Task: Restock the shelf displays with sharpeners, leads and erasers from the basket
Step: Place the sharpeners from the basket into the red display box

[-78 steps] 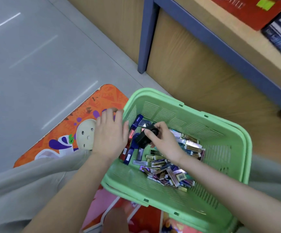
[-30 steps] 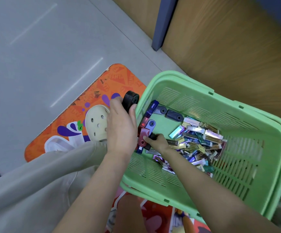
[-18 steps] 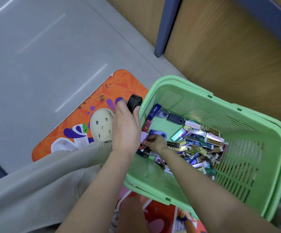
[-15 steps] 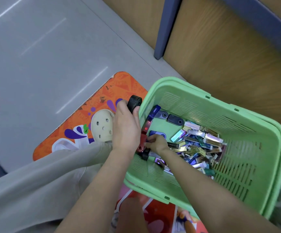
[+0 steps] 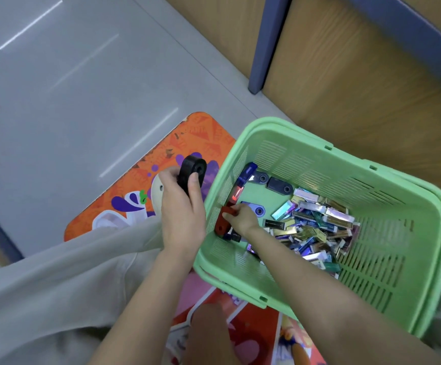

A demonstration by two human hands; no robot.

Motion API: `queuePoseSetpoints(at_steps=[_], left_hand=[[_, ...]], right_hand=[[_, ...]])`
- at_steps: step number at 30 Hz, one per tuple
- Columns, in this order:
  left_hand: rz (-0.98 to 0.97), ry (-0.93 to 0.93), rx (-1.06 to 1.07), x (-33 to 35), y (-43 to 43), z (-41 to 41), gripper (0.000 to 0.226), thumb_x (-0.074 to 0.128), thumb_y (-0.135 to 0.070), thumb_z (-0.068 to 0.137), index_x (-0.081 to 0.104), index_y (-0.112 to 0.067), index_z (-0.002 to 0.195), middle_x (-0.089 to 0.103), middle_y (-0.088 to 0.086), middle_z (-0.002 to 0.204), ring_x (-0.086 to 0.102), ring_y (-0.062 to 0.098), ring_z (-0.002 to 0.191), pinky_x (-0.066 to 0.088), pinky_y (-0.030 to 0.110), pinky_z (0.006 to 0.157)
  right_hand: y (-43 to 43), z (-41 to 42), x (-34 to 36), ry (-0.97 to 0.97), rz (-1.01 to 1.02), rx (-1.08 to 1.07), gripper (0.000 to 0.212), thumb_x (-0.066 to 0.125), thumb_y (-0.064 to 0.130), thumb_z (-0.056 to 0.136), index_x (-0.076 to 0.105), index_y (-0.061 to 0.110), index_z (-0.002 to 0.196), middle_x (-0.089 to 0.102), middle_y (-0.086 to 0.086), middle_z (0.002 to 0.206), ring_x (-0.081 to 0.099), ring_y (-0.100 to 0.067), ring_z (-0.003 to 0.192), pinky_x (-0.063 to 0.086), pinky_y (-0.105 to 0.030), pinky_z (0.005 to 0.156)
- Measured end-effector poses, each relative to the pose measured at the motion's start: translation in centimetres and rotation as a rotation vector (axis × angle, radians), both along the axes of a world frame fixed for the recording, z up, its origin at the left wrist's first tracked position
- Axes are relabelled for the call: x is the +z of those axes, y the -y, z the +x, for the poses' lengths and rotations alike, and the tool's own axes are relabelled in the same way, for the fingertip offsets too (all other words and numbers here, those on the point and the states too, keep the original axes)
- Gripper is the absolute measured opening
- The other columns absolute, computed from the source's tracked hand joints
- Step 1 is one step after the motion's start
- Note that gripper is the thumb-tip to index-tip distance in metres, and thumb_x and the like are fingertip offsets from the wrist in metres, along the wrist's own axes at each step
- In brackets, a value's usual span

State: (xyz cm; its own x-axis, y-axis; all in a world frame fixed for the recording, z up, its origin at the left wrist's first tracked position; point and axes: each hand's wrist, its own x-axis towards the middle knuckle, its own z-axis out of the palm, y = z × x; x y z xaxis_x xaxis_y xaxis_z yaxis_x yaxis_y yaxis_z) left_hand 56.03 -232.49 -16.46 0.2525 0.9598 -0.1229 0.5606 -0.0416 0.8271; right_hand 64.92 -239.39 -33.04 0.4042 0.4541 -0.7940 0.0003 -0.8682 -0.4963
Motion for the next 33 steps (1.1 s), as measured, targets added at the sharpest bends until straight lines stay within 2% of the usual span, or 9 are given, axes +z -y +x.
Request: queuePoseSetpoints(at_steps=[5,9,12,17,22,24,27,30,33], left_hand=[[0.007,0.029,-0.006,0.7,0.4,-0.1,0.011,0.043,-0.021,0.099,0.036,-0.02,0.107,0.054,-0.018,0.089,0.051,-0.002,0.075,0.036,0.004,0.067],[-0.028,0.002,-0.086,1.8,0.7,0.7,0.01,0.046,-0.021,0.099,0.041,-0.024,0.106,0.051,-0.023,0.086,0.048,-0.022,0.08,0.033,0.0,0.067],[-0.158,0.01,-0.174,2.8,1.2,1.0,0.007,0.042,-0.023,0.1,0.047,-0.02,0.103,0.054,-0.02,0.084,0.052,-0.009,0.081,0.034,0.009,0.066],[-0.568,0.204,-0.241,4.3,3.0,1.2,0.036,0.032,-0.046,0.098,0.052,-0.019,0.109,0.058,-0.002,0.088,0.054,0.01,0.072,0.044,0.023,0.065],[-0.551,0.26,-0.291,4.3,3.3,0.6,0.028,0.052,-0.047,0.091,0.046,-0.027,0.11,0.058,-0.005,0.093,0.056,0.013,0.077,0.045,0.023,0.062],[-0.511,0.267,-0.248,4.2,3.1,0.5,0.013,0.049,-0.04,0.095,0.044,-0.032,0.104,0.057,-0.007,0.094,0.056,0.012,0.08,0.043,0.022,0.066],[-0.438,0.276,-0.14,4.1,2.7,0.2,0.005,0.048,-0.032,0.095,0.045,-0.03,0.098,0.054,-0.01,0.092,0.054,0.002,0.076,0.043,0.022,0.07],[-0.336,0.222,-0.1,3.9,2.5,0.2,0.013,0.05,-0.027,0.096,0.042,-0.022,0.106,0.044,-0.018,0.083,0.051,-0.011,0.067,0.041,0.013,0.067],[-0.328,0.204,-0.095,3.2,2.5,0.0,0.034,0.051,-0.042,0.091,0.043,-0.019,0.115,0.052,-0.021,0.083,0.051,-0.008,0.07,0.043,0.022,0.072]], right_hand=[[1.1,1.9,5.8,0.042,0.231,0.102,0.03,0.06,0.022,0.093,0.055,0.009,0.119,0.063,-0.005,0.108,0.059,-0.022,0.098,0.046,-0.031,0.091],[2.8,5.4,13.3,-0.117,0.467,0.09,0.012,0.056,0.018,0.095,0.059,0.017,0.106,0.063,-0.004,0.099,0.062,-0.014,0.08,0.054,-0.03,0.082],[3.4,6.7,18.4,-0.205,0.593,0.054,0.014,0.054,0.01,0.094,0.06,0.009,0.107,0.066,-0.01,0.096,0.066,-0.015,0.078,0.054,-0.023,0.076],[2.7,6.7,21.5,-0.219,0.652,0.05,0.02,0.06,0.003,0.088,0.058,-0.002,0.107,0.063,-0.013,0.091,0.064,-0.012,0.073,0.054,-0.019,0.069],[2.0,6.3,21.3,-0.243,0.704,-0.042,0.01,0.051,0.011,0.094,0.058,0.01,0.101,0.059,-0.01,0.093,0.063,-0.011,0.076,0.057,-0.025,0.077],[2.5,6.5,19.3,-0.167,0.667,-0.155,0.015,0.045,0.018,0.098,0.056,0.011,0.105,0.058,-0.007,0.097,0.062,-0.009,0.077,0.056,-0.023,0.076],[4.6,5.4,13.3,-0.044,0.391,-0.064,0.026,0.049,0.025,0.098,0.05,0.012,0.121,0.057,-0.003,0.112,0.061,-0.019,0.098,0.052,-0.032,0.09],[6.0,3.6,8.2,-0.096,0.123,-0.085,0.05,0.054,0.031,0.096,0.038,0.006,0.135,0.05,-0.01,0.133,0.053,-0.027,0.117,0.044,-0.035,0.098],[5.6,2.6,4.8,-0.097,0.002,-0.105,0.063,0.055,0.035,0.095,0.028,0.003,0.142,0.042,-0.013,0.143,0.048,-0.03,0.125,0.039,-0.033,0.097]])
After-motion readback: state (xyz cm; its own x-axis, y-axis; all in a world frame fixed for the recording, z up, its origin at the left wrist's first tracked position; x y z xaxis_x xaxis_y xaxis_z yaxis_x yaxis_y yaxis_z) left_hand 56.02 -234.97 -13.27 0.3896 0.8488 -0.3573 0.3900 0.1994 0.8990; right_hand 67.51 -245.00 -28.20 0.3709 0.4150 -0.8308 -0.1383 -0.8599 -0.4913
